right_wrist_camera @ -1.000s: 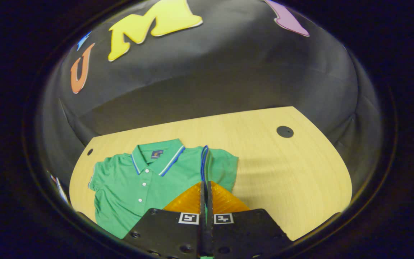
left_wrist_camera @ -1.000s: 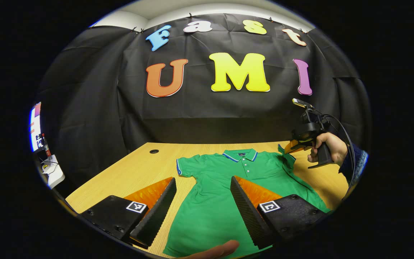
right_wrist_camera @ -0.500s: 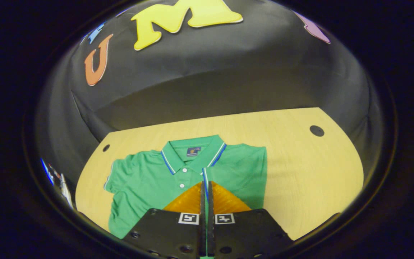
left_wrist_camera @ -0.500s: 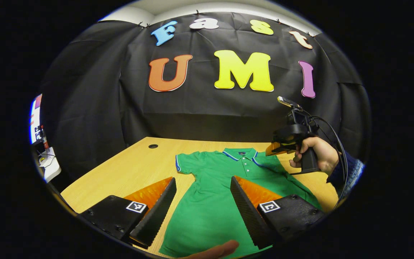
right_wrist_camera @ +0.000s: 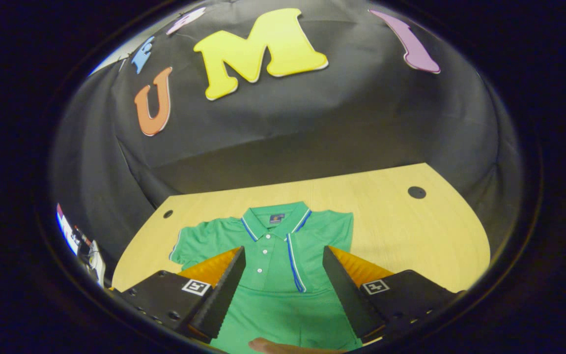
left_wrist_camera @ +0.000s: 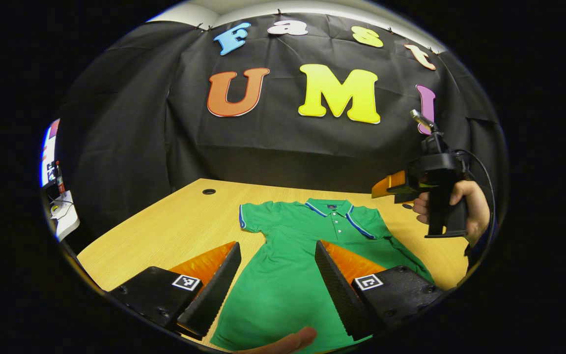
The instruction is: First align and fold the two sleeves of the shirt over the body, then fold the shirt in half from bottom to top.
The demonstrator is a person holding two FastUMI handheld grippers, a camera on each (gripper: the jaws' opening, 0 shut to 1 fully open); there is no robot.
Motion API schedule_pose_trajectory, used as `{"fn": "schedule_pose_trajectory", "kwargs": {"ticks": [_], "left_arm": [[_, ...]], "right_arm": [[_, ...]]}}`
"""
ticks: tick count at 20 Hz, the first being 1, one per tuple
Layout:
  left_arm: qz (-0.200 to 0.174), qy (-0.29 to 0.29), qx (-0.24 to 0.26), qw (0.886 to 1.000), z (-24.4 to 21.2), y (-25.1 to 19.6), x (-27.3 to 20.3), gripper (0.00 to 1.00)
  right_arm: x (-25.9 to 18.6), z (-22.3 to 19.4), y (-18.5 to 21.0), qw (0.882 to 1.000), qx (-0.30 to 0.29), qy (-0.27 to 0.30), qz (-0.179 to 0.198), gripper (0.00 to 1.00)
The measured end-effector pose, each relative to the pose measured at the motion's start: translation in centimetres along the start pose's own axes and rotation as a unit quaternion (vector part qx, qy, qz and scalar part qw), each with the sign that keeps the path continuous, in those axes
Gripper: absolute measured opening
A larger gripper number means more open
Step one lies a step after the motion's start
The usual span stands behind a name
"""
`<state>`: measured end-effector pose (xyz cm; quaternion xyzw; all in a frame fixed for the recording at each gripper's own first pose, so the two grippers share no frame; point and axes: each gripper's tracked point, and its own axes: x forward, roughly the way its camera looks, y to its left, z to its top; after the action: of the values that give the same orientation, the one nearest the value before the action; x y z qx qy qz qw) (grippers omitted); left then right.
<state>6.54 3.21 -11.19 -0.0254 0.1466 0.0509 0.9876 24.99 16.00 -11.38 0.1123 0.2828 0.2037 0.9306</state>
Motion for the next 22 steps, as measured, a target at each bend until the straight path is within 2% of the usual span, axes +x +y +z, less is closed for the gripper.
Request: {"fn": "schedule_pose_trajectory", "kwargs": {"ticks": [2, 4, 6, 11, 12, 13, 14, 15, 17, 20, 22], "left_arm": [[-0.002, 0.004, -0.005, 1.0, -0.2, -0.3, 0.3, 0.98], [0.015, 0.017, -0.004, 1.0, -0.7, 0.2, 0.5, 0.98], [0.02, 0.018, 0.003, 1.0, 0.0, 0.6, 0.9, 0.98], [0.018, 0.042, 0.001, 0.999, 2.6, 2.2, 5.7, 0.98], [0.021, 0.045, 0.007, 0.999, 3.2, 3.0, 7.2, 0.98], [0.022, 0.05, 0.014, 0.998, 3.8, 3.7, 8.8, 0.98], [0.026, 0.061, 0.01, 0.998, 4.0, 4.5, 10.6, 0.98], [0.038, 0.074, -0.001, 0.997, 4.1, 5.6, 12.2, 0.98], [0.039, 0.087, -0.026, 0.995, 4.6, 6.6, 15.6, 0.97], [0.055, 0.115, -0.007, 0.992, 4.5, 9.1, 20.4, 0.96], [0.05, 0.149, -0.012, 0.988, 3.7, 9.8, 23.1, 0.96]], "right_arm": [[-3.3, 0.6, 0.1, 0.999, -0.018, -0.034, -0.003, 0.96], [-6.9, 0.4, -0.5, 0.997, -0.045, -0.059, -0.021, 0.96], [-10.7, 0.9, -0.7, 0.991, -0.073, -0.106, -0.028, 0.96], [-18.9, -0.6, -1.6, 0.981, -0.072, -0.176, -0.025, 0.96], [-20.0, -0.7, -2.0, 0.978, -0.074, -0.191, -0.028, 0.92], [-20.9, -1.0, -2.4, 0.976, -0.079, -0.202, -0.032, 0.95], [-21.7, -1.3, -2.8, 0.973, -0.087, -0.21, -0.038, 0.92], [-22.1, -1.9, -3.1, 0.971, -0.095, -0.216, -0.042, 0.92], [-23.1, -3.1, -3.5, 0.968, -0.102, -0.223, -0.048, 0.95], [-24.0, -5.0, -4.6, 0.97, -0.092, -0.218, -0.051, 0.96], [-25.0, -4.9, -5.7, 0.966, -0.094, -0.232, -0.063, 0.96]]}}
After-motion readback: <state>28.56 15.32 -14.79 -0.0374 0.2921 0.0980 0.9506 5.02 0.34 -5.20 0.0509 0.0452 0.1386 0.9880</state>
